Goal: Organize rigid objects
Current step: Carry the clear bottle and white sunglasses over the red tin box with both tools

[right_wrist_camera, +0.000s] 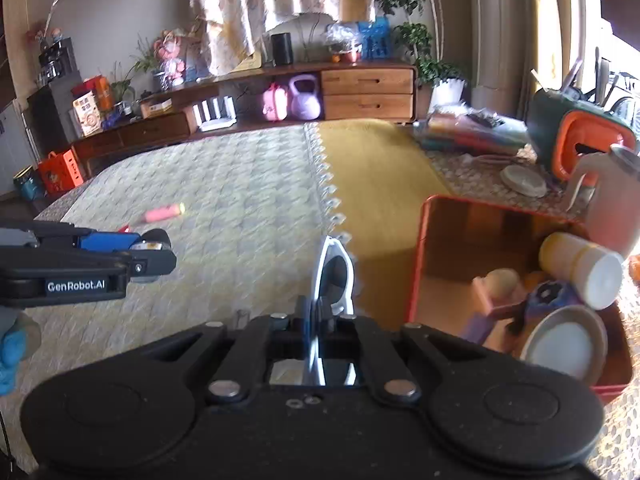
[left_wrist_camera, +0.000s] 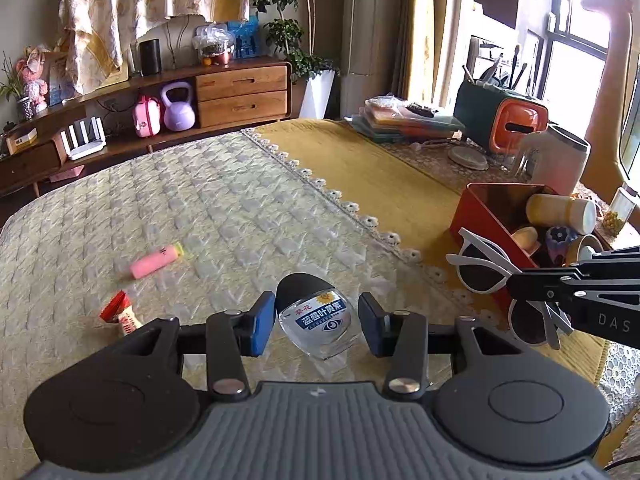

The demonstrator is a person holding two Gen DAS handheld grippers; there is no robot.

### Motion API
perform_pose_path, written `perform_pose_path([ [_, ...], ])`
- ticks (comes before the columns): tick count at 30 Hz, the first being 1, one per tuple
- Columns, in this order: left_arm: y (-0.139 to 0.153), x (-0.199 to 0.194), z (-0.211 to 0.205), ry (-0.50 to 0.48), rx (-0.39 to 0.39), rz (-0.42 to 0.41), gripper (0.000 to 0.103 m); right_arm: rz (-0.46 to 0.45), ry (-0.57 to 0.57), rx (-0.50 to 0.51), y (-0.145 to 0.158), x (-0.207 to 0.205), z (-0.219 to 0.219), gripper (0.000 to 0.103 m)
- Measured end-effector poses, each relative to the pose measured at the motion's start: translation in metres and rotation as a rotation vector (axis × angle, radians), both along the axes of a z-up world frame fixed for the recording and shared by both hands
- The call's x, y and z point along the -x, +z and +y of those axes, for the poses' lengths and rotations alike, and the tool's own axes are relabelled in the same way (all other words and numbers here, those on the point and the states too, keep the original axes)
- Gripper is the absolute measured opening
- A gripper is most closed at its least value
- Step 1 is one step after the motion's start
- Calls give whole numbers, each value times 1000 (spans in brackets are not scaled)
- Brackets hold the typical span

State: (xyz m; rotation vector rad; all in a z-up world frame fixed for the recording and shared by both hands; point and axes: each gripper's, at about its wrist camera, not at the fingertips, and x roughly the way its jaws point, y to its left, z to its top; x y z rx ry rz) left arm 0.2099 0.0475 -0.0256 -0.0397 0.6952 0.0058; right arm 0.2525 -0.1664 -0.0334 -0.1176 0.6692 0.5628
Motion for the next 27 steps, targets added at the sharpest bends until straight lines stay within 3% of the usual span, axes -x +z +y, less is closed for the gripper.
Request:
perform_pose_path([
  [11,26,-30,-71,-124,45,-34,45,-39,-107,-61,29,-22,-63,2],
  [21,19,-58,-144,-240,32,-3,45,-39,-208,-102,29,-40,-129,2],
  [27,9,-85,-174,-262,31,32,45,-16,-235,-118,18,-48,-151,2],
])
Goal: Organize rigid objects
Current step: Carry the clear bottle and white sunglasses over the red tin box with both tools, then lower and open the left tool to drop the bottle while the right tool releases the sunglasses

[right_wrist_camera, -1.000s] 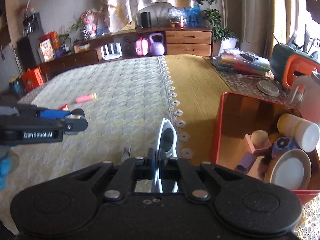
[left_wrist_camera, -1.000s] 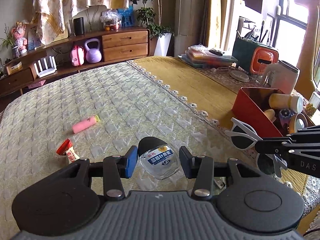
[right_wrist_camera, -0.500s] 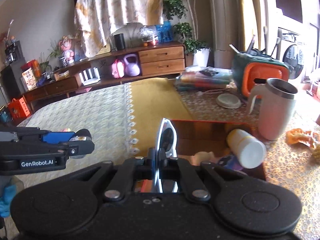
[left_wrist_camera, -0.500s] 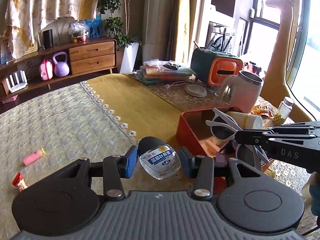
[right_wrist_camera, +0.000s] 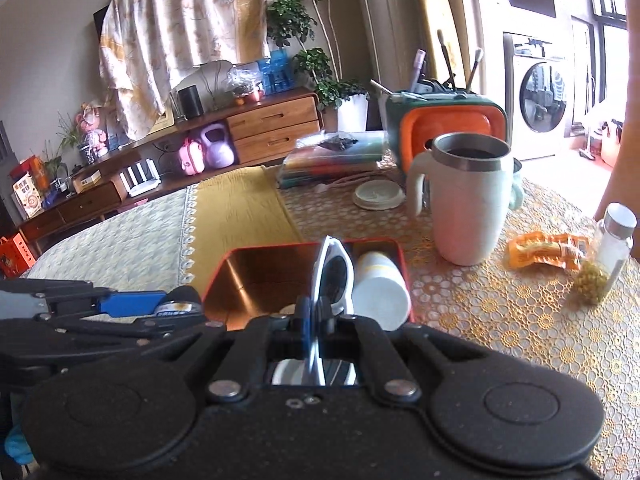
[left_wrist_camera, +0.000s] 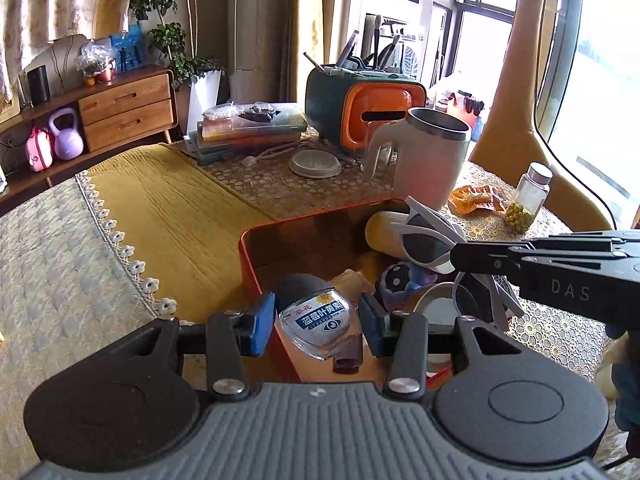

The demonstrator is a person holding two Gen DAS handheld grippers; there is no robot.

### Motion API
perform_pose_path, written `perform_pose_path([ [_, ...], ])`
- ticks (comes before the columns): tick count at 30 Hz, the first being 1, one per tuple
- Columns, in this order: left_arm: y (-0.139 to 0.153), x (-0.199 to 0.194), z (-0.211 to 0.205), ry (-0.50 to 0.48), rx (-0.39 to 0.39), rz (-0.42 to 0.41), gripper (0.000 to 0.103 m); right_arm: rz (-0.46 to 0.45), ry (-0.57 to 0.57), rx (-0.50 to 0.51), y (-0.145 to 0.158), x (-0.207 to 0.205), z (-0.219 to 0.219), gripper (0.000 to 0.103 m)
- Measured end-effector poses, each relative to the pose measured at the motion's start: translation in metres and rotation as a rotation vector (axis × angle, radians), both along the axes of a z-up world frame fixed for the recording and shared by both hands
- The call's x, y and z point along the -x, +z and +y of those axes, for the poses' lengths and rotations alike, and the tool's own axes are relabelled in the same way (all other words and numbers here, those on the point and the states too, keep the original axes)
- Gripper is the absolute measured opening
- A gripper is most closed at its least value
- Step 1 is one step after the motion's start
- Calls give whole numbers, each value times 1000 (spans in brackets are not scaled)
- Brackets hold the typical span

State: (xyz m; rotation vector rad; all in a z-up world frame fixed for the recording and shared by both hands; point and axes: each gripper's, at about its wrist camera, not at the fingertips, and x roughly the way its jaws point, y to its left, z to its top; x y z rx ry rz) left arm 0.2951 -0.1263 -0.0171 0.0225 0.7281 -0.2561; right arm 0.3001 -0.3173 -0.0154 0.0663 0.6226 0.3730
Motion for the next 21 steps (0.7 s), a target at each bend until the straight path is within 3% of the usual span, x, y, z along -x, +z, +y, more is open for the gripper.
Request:
perform_pose_path([
  [10,-24,-42,-32,-19,-33,56,45,24,34,-22,-16,-5,-5,2],
  [19,-44,-51,-31,3,-47,106,45,28,42,-55,-20,-7,-5,3],
  [21,-47,-50,-33,0,-54,109,45,27,40,-55,-20,-7,-6,8],
])
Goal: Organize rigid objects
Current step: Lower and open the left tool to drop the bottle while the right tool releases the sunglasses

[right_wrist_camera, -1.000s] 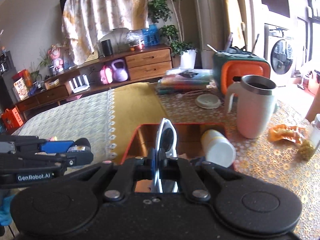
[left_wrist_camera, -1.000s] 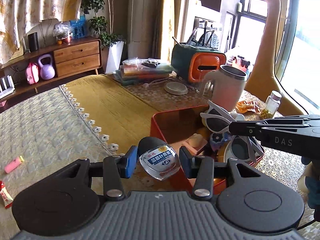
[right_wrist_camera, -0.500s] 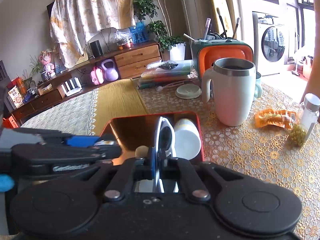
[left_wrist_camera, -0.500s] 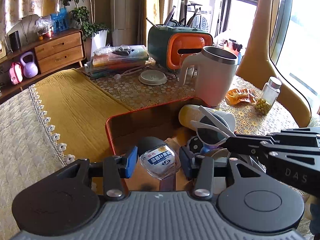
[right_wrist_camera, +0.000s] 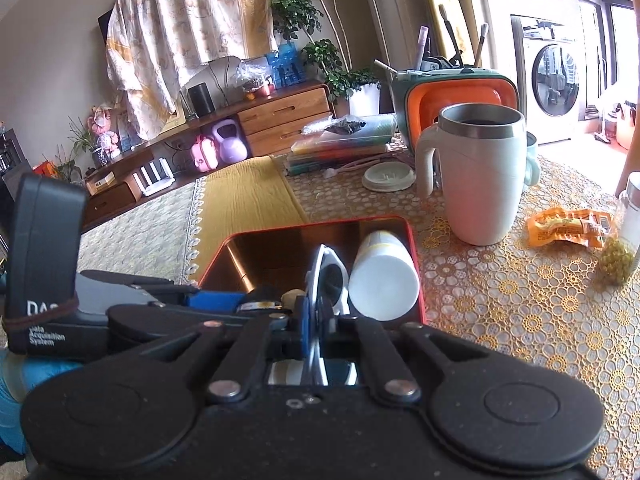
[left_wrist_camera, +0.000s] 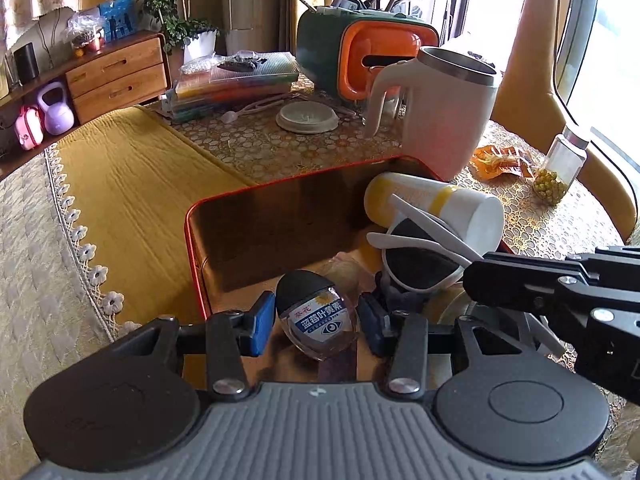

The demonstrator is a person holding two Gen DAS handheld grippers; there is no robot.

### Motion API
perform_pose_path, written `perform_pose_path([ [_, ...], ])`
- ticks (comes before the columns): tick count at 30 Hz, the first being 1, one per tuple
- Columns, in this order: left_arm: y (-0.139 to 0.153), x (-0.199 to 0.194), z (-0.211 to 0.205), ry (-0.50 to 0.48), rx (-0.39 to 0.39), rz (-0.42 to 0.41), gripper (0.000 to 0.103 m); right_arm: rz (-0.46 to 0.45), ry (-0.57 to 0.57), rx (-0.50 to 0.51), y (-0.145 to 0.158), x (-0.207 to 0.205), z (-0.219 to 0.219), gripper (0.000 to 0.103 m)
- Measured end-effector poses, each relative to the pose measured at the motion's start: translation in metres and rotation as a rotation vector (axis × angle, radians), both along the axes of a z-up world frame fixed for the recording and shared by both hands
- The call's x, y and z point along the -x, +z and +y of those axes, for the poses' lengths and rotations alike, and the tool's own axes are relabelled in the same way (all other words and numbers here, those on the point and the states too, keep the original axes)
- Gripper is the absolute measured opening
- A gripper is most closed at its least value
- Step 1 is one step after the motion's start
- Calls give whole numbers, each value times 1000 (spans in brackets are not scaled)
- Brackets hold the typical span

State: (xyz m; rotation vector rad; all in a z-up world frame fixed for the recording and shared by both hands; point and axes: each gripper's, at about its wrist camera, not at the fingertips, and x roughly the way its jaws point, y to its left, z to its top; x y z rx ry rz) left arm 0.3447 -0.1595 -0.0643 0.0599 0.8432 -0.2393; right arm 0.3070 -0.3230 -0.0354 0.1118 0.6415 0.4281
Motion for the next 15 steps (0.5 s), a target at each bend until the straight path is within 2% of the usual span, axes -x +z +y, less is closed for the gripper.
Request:
perform_pose_path([
  [11,1,10,-8,2,-29,5,46,3,-21,-6,1,4,-3,18],
  [15,7,19,-5,5,-22,-22,62,1,-34,-8,3,7,-4,26],
])
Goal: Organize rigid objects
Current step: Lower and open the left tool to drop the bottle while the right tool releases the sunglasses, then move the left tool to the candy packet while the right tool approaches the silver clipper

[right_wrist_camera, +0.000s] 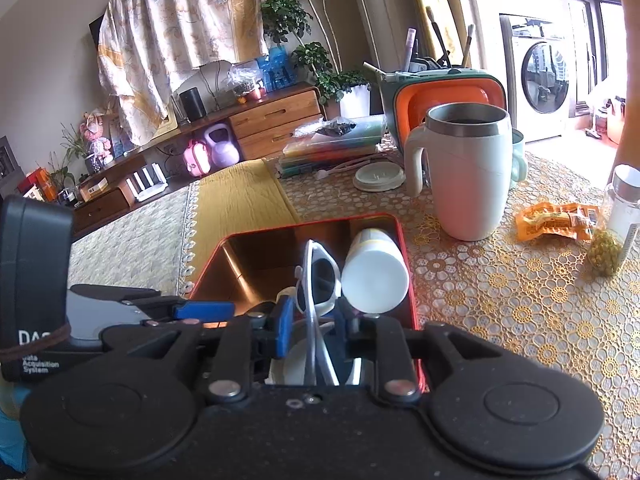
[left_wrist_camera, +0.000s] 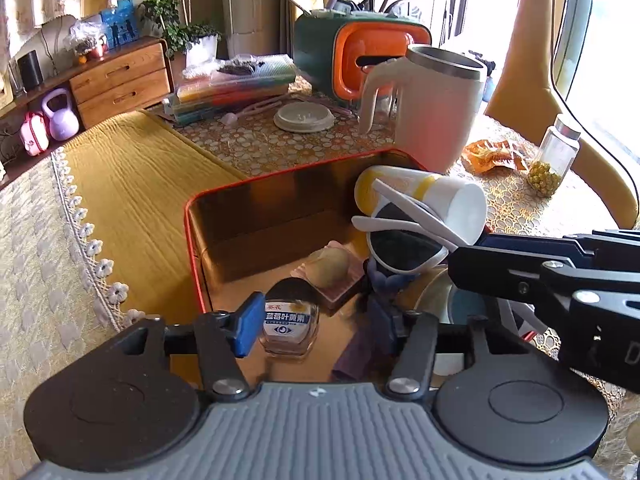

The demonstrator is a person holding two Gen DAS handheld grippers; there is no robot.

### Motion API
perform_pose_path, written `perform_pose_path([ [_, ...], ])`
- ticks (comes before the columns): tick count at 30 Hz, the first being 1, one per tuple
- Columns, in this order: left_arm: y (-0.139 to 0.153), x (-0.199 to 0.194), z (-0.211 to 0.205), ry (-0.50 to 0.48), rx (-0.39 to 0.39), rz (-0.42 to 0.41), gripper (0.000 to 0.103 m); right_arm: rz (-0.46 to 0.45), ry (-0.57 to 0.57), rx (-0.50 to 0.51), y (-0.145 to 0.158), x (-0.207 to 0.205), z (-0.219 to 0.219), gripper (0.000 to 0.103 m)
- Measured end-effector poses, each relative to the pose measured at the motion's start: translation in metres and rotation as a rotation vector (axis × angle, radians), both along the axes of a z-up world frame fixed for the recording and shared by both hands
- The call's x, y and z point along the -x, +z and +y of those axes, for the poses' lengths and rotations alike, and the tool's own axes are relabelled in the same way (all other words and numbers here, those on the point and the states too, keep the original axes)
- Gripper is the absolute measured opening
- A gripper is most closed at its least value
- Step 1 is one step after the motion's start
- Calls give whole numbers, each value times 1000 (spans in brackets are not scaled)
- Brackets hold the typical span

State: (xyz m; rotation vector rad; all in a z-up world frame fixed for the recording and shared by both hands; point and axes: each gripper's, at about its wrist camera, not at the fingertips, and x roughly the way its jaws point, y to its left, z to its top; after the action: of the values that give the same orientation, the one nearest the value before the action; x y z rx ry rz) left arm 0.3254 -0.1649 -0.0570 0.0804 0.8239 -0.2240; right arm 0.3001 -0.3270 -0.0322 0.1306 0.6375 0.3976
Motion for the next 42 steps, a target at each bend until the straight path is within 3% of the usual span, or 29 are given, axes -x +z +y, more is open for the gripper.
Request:
perform_pose_path([
  [10,20,25,10,-17,20,-41,65,-1,-24,-5,7,12,-2,35],
  [18,36,47,24,-19,13,-74,65,-3,-41,-2,13,25,7,49],
  [33,58,91,76,29,66,-118,65,-16,-53,16,21,55,34,76],
  [39,64,111,104,69,74,-142,65,-26,-40,43,21,71,56,79],
  [42,66,119,121,93,88,-147,73,-33,-26,53,21,77,69,83],
])
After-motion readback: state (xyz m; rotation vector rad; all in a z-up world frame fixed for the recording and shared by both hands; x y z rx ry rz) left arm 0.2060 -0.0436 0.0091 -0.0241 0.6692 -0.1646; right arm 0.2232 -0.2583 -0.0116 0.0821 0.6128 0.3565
